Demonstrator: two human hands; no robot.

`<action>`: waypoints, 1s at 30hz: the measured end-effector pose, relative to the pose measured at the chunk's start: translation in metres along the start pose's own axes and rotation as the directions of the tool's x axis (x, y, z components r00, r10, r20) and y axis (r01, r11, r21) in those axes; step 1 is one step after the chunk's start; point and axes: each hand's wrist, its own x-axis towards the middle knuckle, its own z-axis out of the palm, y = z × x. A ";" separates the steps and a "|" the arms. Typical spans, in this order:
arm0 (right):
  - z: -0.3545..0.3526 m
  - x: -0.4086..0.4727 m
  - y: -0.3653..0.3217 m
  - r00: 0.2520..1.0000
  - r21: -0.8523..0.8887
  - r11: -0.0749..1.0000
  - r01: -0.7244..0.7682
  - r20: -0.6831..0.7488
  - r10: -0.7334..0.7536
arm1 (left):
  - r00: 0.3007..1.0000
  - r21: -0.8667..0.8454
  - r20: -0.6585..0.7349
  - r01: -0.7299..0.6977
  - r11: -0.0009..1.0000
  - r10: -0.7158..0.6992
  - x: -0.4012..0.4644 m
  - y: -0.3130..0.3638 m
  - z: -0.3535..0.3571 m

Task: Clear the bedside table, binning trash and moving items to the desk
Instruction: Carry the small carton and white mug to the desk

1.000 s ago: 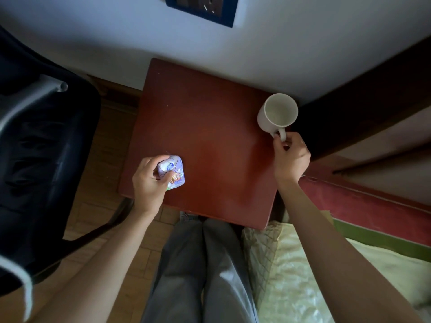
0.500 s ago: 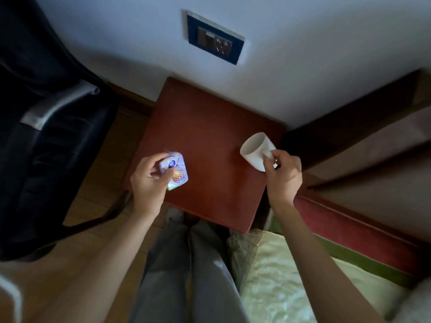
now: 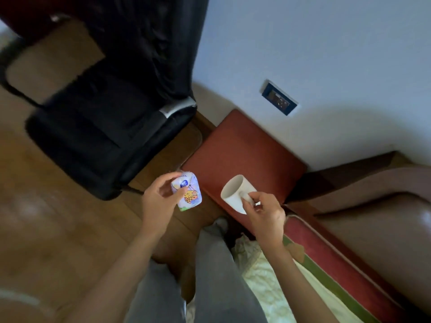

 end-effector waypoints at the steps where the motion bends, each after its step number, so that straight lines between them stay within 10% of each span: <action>1: 0.002 -0.007 -0.016 0.999 0.011 1.000 0.028 0.026 -0.028 | 1.000 -0.016 -0.026 -0.002 1.000 0.002 -0.010 0.003 -0.016; 20: 0.118 -0.208 -0.299 0.865 0.193 0.913 0.360 0.296 -0.404 | 0.875 -0.147 -0.484 -0.082 0.986 0.001 -0.229 -0.036 -0.361; 30: 0.198 -0.208 -0.392 0.744 0.264 0.845 0.465 0.401 -0.535 | 0.733 -0.133 -0.680 -0.123 0.983 0.000 -0.209 -0.034 -0.471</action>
